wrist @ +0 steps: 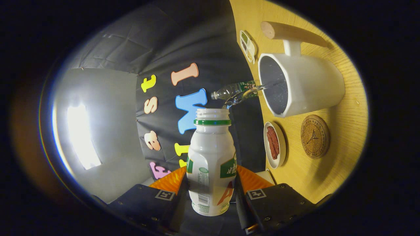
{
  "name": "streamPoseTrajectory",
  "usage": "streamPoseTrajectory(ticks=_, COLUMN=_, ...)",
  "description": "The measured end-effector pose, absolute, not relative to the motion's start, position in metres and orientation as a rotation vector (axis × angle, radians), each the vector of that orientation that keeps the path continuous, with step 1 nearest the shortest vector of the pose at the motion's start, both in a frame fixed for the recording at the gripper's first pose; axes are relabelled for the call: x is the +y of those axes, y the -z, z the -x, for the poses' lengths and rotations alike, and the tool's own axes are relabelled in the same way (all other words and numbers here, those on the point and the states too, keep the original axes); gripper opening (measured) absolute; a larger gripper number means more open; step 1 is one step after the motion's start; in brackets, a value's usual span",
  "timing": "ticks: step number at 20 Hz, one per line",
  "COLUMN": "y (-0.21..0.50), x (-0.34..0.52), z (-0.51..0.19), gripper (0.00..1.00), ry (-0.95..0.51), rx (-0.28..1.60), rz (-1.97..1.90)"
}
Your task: Take the bottle from table, then pour the juice into the cup, finally place the bottle on the coaster
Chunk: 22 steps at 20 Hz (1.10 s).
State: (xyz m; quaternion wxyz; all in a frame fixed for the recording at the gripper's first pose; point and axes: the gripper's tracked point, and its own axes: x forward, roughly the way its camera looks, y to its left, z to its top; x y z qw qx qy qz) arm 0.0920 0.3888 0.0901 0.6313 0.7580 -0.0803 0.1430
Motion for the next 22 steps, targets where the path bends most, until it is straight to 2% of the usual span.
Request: streamPoseTrajectory(ticks=22, y=-0.095, x=0.378, z=-0.098, gripper=0.65, ry=-0.311, rx=-0.213, rz=-1.833)
